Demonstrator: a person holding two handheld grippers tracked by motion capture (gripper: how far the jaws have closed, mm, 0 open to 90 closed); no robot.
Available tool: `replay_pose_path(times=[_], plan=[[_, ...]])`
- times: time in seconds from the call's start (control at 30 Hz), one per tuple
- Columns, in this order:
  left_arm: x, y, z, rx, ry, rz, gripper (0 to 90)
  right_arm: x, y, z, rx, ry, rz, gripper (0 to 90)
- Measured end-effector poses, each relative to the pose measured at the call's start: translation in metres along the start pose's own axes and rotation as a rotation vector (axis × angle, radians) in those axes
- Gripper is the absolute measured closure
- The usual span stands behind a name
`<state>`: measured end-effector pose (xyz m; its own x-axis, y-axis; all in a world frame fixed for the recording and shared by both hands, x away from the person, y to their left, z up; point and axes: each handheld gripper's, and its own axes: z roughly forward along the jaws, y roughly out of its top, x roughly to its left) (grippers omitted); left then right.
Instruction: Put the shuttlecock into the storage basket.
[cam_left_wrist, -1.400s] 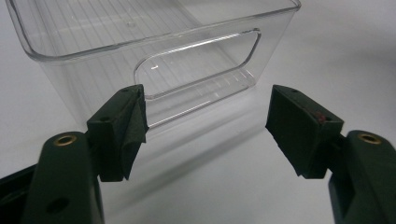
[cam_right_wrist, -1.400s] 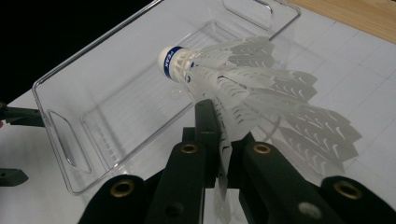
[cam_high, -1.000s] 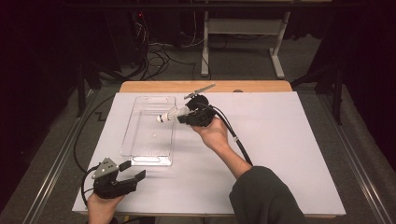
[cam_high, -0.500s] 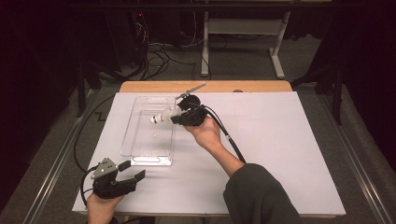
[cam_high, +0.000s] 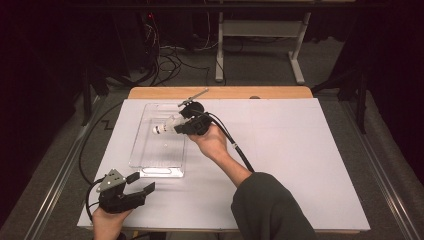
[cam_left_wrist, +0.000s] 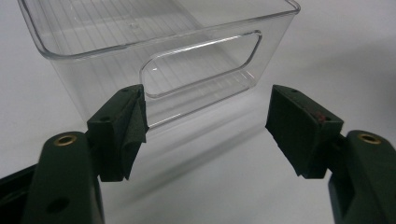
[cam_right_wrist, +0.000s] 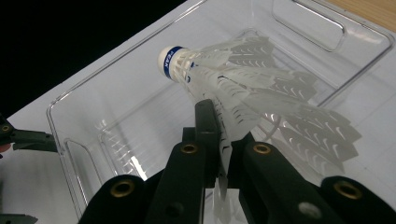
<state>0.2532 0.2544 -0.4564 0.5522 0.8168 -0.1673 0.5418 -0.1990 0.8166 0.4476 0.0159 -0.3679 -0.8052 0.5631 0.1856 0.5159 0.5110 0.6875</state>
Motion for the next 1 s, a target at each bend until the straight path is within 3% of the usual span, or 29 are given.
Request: replay_pose_path(times=[0.5,1.0], plan=[[0.000,0.000,-0.001,-0.004,-0.003,0.000,30.0,0.010,0.006,0.028,0.028,0.020,0.002,89.6],[0.000,0.000,-0.001,-0.006,-0.003,-0.002,30.0,0.016,0.008,0.050,0.081,0.001,-0.027,89.4]])
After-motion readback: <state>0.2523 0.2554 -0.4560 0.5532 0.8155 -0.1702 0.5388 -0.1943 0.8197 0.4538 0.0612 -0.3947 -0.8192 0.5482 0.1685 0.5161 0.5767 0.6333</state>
